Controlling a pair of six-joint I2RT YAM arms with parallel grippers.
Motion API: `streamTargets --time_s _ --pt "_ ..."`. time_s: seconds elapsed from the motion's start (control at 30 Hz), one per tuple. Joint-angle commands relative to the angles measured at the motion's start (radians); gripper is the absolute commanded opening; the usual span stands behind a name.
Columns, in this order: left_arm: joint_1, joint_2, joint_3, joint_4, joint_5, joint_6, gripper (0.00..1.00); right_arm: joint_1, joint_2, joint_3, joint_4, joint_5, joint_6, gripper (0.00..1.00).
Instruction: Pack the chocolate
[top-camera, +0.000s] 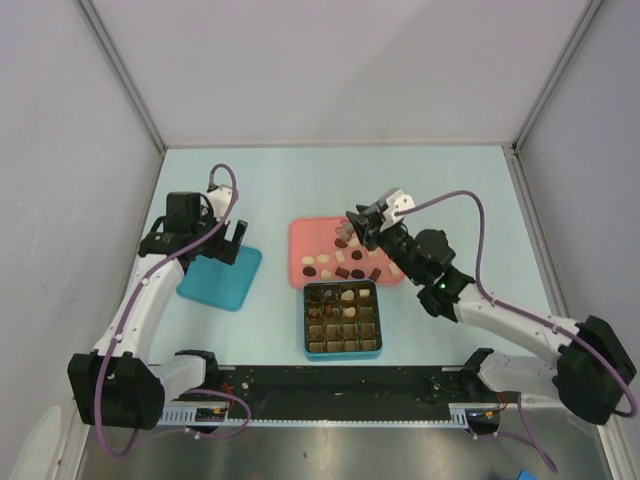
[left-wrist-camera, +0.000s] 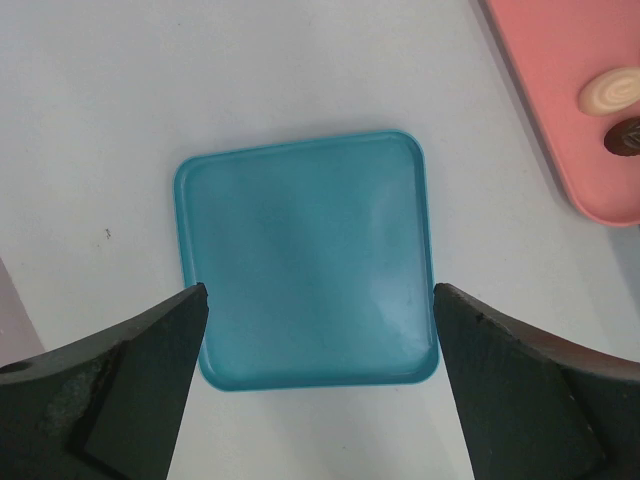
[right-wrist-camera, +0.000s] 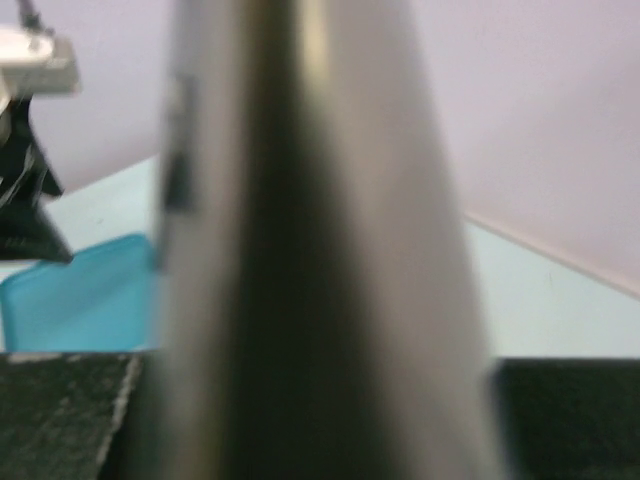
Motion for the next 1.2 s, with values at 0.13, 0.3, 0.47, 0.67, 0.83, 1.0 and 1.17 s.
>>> streamTargets --time_s 0.13,0.3,0.47,0.67,0.83,1.0,1.17 --pt "0.005 -0.023 0.045 0.003 0.007 -0.007 1.00 0.133 -0.304 -0.155 -0.299 0.151 0.041 0.27" --pt "0.005 -0.021 0.052 -0.002 0.015 -0.015 1.00 0.229 -0.390 -0.175 -0.426 0.242 0.075 0.27" --pt "0.005 -0.026 0.047 -0.002 0.012 -0.013 1.00 0.275 -0.427 -0.183 -0.509 0.289 0.136 0.27" --pt "0.005 -0.029 0.039 0.003 0.012 -0.010 1.00 0.332 -0.435 -0.204 -0.551 0.335 0.184 0.28" --pt "0.005 -0.030 0.036 0.008 0.013 -0.006 1.00 0.352 -0.426 -0.212 -0.558 0.346 0.199 0.29" --pt "0.005 -0.029 0.032 0.008 0.012 -0.006 1.00 0.355 -0.410 -0.218 -0.522 0.351 0.190 0.34" --pt "0.005 -0.029 0.032 0.009 0.008 -0.001 1.00 0.355 -0.409 -0.218 -0.479 0.354 0.163 0.41"
